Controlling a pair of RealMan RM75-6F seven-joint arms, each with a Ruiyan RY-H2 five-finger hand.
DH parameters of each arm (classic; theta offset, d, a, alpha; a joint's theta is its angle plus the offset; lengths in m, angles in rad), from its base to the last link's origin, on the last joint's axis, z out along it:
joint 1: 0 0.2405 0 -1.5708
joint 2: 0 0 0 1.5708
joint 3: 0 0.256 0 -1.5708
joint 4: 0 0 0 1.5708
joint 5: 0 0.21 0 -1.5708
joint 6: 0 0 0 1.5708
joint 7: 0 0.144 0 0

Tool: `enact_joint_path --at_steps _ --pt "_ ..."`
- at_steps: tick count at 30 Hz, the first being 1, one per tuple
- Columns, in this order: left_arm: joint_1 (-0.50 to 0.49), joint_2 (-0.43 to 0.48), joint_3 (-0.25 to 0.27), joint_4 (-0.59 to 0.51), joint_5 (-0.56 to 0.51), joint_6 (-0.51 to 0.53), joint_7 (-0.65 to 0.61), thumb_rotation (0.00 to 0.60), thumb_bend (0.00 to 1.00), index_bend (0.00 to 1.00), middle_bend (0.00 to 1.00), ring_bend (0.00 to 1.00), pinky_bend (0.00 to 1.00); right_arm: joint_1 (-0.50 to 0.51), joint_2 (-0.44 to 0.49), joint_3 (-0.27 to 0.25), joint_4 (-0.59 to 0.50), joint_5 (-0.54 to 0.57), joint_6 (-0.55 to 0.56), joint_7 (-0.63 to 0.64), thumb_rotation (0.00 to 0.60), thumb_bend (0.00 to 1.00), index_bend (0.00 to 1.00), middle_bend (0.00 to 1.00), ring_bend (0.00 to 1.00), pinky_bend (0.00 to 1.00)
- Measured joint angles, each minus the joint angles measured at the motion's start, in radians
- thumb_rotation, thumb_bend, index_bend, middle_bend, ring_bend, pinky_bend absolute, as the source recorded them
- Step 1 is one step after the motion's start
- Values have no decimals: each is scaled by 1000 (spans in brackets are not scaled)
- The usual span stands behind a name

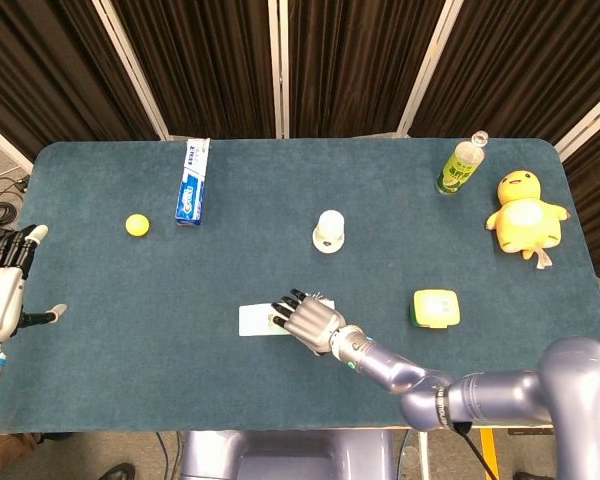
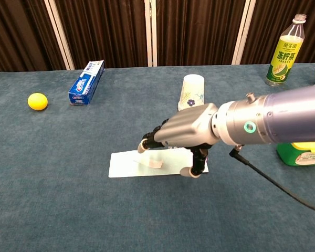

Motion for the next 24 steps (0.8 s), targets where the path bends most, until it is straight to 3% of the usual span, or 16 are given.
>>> enact_joint_path --at_steps 7,24 --pt "4 10 -10 2 1 -13 -20 600 0 0 0 0 0 20 -32 -47 16 33 41 -31 600 357 96 0 0 0" --pt "18 26 -19 -12 25 -17 -45 600 0 0 0 0 0 25 -30 -97 2 20 95 -44 600 357 123 0 0 0"
